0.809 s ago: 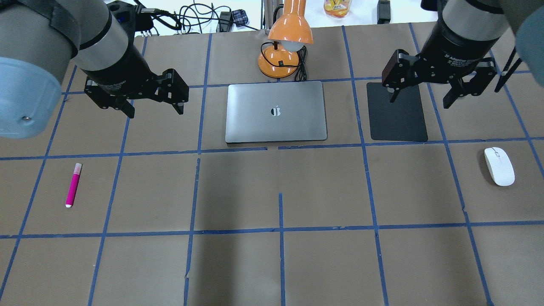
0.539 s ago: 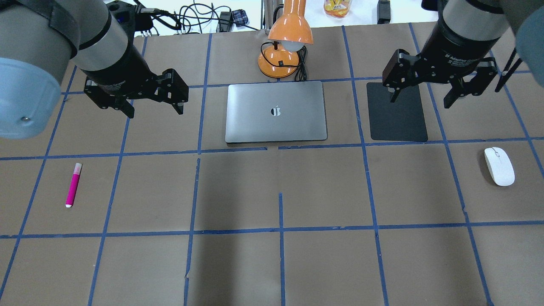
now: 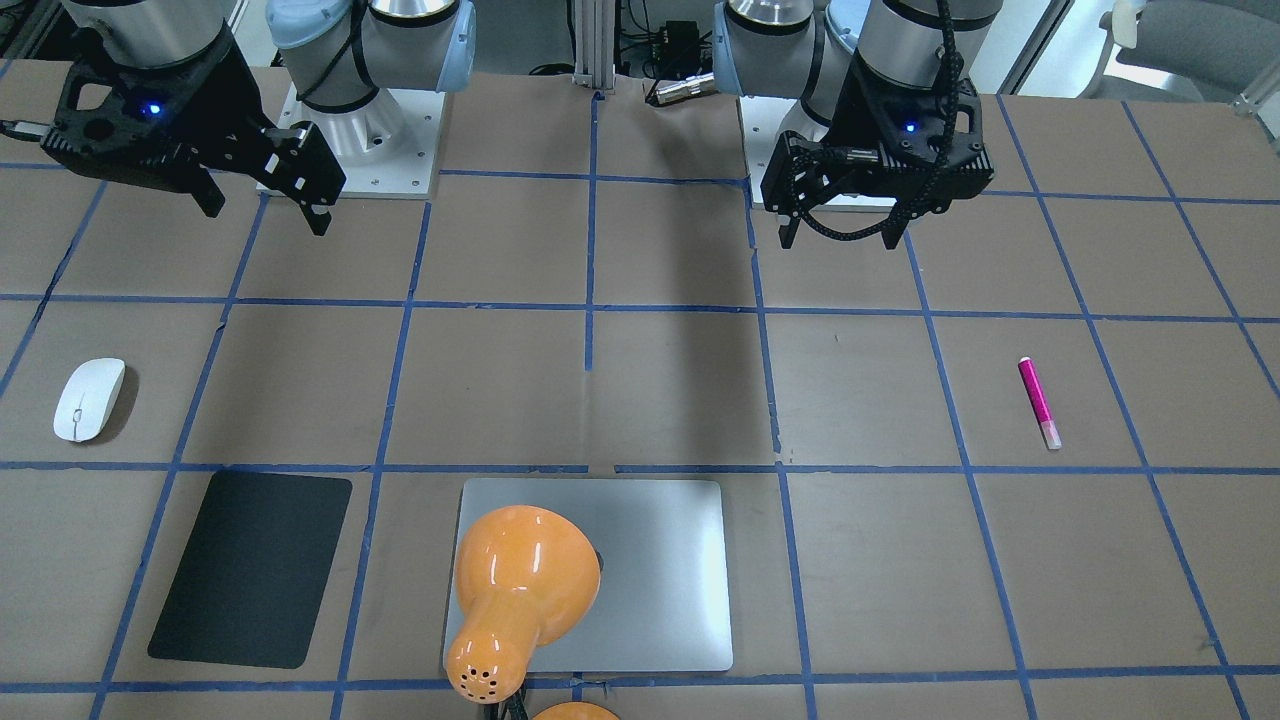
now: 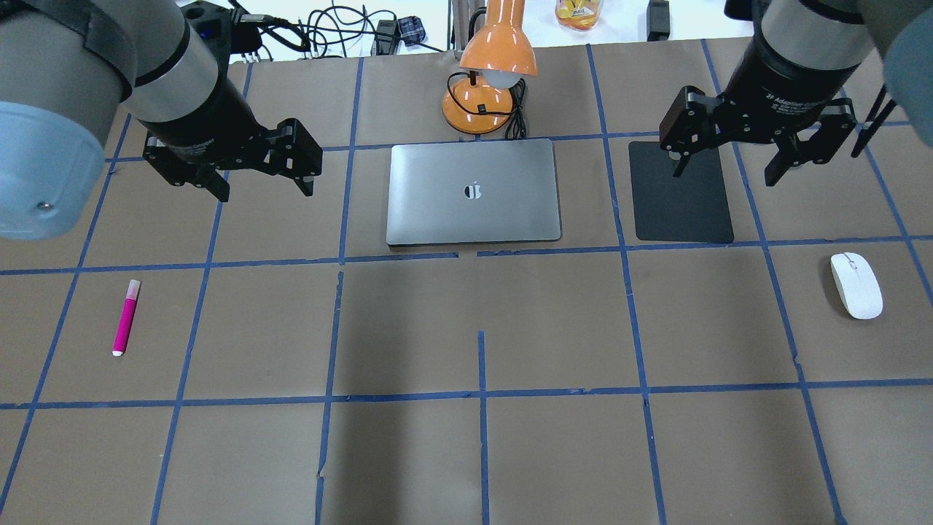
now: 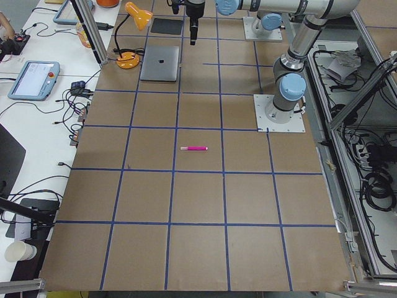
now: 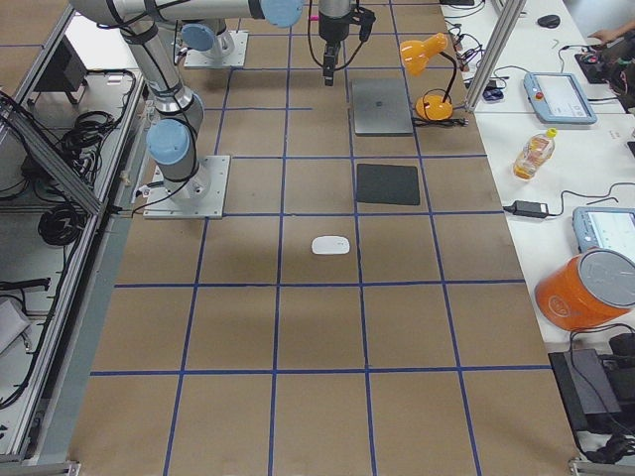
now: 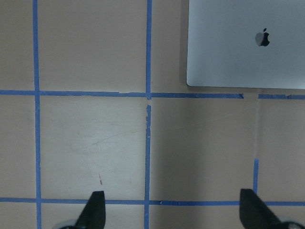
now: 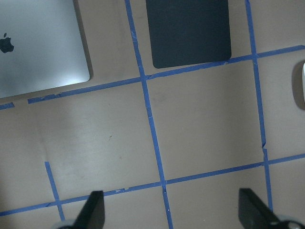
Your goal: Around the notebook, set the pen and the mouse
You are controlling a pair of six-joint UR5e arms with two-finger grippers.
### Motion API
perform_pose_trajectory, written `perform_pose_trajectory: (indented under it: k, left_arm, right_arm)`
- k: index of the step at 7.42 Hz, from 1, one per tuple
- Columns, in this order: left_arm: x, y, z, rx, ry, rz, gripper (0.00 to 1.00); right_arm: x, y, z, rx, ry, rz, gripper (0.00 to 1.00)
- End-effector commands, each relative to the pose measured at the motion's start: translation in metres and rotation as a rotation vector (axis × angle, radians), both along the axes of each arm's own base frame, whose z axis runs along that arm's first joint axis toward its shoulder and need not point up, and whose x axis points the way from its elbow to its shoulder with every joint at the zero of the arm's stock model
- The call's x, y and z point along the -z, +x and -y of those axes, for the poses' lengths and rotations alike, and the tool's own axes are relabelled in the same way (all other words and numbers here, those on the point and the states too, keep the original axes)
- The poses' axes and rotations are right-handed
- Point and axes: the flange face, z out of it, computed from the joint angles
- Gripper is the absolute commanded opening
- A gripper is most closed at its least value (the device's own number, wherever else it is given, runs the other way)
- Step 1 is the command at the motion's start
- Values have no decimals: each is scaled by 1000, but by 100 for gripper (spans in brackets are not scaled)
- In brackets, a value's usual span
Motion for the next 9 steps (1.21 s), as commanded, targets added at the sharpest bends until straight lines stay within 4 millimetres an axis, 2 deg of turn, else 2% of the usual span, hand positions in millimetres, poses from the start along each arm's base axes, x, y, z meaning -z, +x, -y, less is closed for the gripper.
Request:
perform_pose_trajectory:
  k: [1, 2, 3, 4, 5, 6, 7, 8, 9]
  left_arm:
    - [23, 74, 20, 81, 41, 5, 100]
    - [43, 127, 21, 58, 77, -4, 100]
    - [62, 171, 18, 81, 108, -18, 100]
    - [84, 222, 13, 97, 93, -60, 100]
    - [112, 267, 12, 154, 43, -56, 100]
    - [147, 303, 16, 210, -13, -11, 100]
    - [190, 328, 21, 203, -29, 5, 100]
    - [227, 335, 24, 199, -9, 4, 100]
    - [264, 337, 22, 182, 34, -19, 100]
  right_arm:
    - [14, -59, 20, 108, 27, 1, 100]
    - [19, -112, 24, 93, 37, 9, 100]
    - [40, -155, 31, -11, 76, 28, 100]
    - [48, -203, 30, -13, 72, 30, 100]
    - [67, -255, 35, 9, 62, 35, 100]
    - [97, -295, 43, 0, 58, 34, 100]
    - [122, -319, 44, -73, 64, 44, 100]
    - [156, -341, 44, -63, 75, 56, 100]
    - [174, -348, 47, -63, 46, 1, 100]
